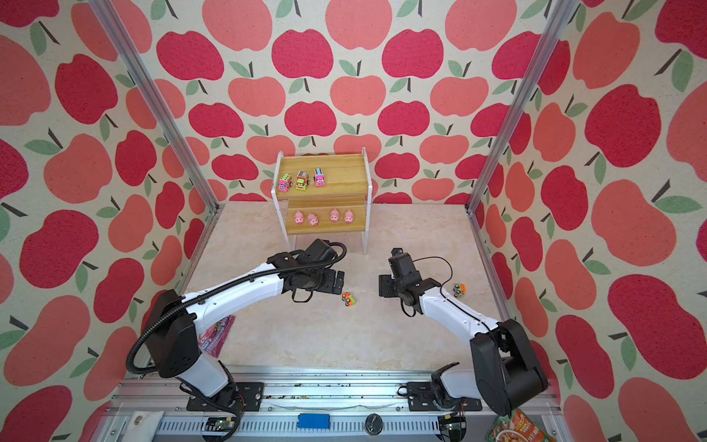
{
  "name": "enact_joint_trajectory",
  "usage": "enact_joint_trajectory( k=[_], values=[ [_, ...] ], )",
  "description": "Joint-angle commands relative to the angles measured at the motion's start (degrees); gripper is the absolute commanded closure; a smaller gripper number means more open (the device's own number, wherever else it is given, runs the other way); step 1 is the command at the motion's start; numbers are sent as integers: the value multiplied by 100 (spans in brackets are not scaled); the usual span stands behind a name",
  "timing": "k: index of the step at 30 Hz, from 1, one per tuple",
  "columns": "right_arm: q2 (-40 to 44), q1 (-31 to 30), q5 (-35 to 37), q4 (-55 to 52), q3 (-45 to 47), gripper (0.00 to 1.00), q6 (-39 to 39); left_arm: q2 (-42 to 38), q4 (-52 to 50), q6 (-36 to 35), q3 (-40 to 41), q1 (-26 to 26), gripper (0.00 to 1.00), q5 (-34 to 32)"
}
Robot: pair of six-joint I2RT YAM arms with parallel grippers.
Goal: Organize plastic toys on shelves
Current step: Pick up the plastic toy from the center of the table.
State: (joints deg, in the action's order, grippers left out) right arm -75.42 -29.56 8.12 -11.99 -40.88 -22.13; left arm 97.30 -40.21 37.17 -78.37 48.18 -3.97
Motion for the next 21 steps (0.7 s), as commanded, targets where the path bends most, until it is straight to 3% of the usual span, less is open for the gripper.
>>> enact_joint_trajectory(
  k=[1,4,10,13,21],
  values=[
    [342,75,162,75,180,29,-91,577,-1057,1995,-587,130,1,-243],
    [541,159,69,278,393,28,-142,1047,-1321,2947,-1010,306,3,-236],
    [740,209,-117,571,692,29,-169,1626,-1489,3934,-1450,440,10,-353],
    [821,206,-209,699,834,29,-152,1802,-1381,4089,-1479,437,18,-273],
    [906,220,-354,976,1065,29,-181,2300,-1399,4228,-1740,402,20,-140]
  ],
)
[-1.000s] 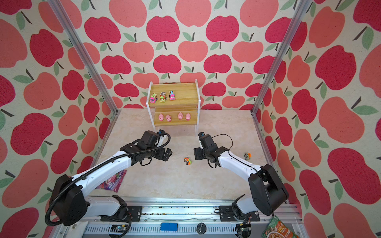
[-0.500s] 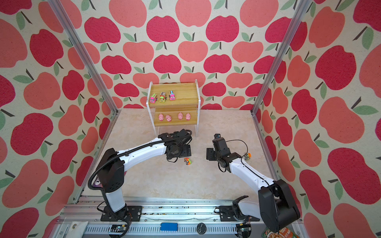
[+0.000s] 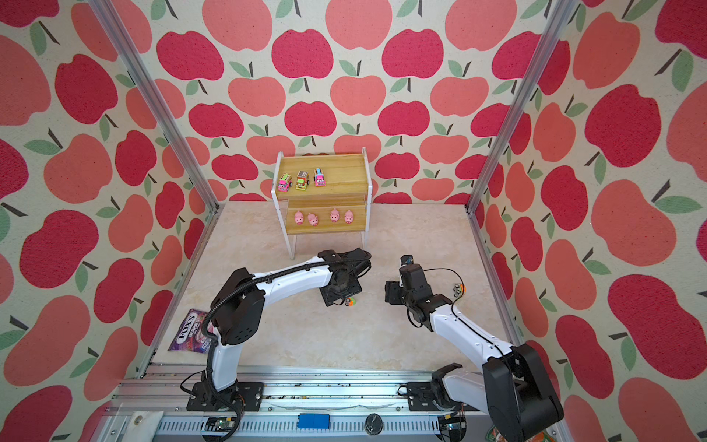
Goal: Organize plastic toys on shelves
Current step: Pick up the plastic toy from the center of the table.
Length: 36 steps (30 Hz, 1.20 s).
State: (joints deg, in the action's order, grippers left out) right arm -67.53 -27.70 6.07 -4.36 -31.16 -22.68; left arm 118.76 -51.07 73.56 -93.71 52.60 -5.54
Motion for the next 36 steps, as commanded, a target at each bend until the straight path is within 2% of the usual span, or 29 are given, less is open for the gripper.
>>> enact_joint_trajectory(
  k=[1,16,20,24,27,30,36],
  values=[
    [125,28,-159,225,96,29,-132,194,-305,589,-245,-48,20,-3],
    [122,31,-194,269,179,29,-106,554,-125,755,-316,-127,27,9],
    [119,37,-215,277,200,29,-110,583,-29,765,-306,-144,31,9],
    [85,30,-246,301,207,29,-105,542,202,773,-176,-143,42,52],
    [133,31,-221,200,176,30,-97,517,377,857,-35,-136,45,126],
    [243,30,-228,203,226,30,-80,363,810,919,274,-144,49,203],
    [491,33,-649,404,417,30,98,-325,2548,632,1385,-201,60,413]
  ],
)
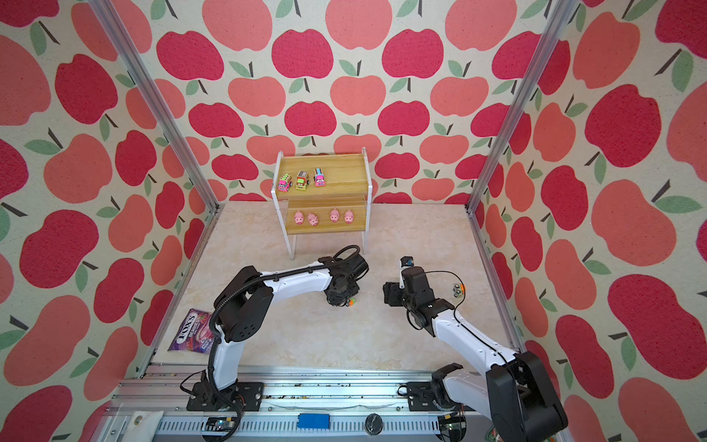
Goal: Organize plastic toys on shelves
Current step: Pick up the plastic toy from the center of the table.
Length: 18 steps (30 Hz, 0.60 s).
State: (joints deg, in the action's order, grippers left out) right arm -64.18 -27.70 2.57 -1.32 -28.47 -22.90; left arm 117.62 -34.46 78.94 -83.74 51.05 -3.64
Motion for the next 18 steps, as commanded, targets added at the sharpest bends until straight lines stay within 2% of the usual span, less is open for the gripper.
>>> enact_joint_trajectory(
  k=[1,6,13,18],
  values=[
    [211,30,-375,183,208,30,151,-324,1121,14,549,-67,62,268],
    [403,33,-831,575,433,30,206,-739,1798,-159,1085,-177,64,461],
    [351,-23,-1953,1769,857,30,47,-1193,2886,-290,1797,-362,63,747],
    [90,-300,-2218,2623,1040,30,-171,-1400,3513,-261,2161,-463,63,864]
  ],
)
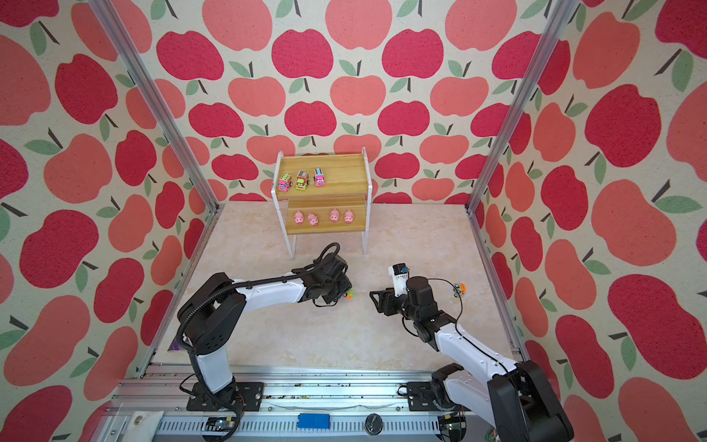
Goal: Organize plastic toys on shelves
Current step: Pick up the plastic toy from the center of the table, then place the plastic toy at the center of the table.
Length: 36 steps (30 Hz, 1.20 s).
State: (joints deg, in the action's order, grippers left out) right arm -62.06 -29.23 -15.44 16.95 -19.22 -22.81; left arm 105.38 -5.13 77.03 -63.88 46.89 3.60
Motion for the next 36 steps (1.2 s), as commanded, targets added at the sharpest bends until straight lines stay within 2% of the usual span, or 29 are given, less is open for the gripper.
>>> enact_joint_trajectory(
  k=[1,7,12,21,36],
  values=[
    [-192,-237,-432,1041,160,30,-237,-201,665,-58,219,-57,63,158],
    [-628,-655,-116,1724,131,32,-508,-405,1040,80,422,-75,63,212],
    [-1031,-834,289,1865,-48,34,-565,-534,1300,180,565,-82,63,251],
    [-1572,-835,345,2563,-195,39,-789,-665,1485,207,704,-75,63,285],
    [-2315,-857,491,2754,-663,46,-1032,-725,1716,224,842,-99,64,259]
  ],
)
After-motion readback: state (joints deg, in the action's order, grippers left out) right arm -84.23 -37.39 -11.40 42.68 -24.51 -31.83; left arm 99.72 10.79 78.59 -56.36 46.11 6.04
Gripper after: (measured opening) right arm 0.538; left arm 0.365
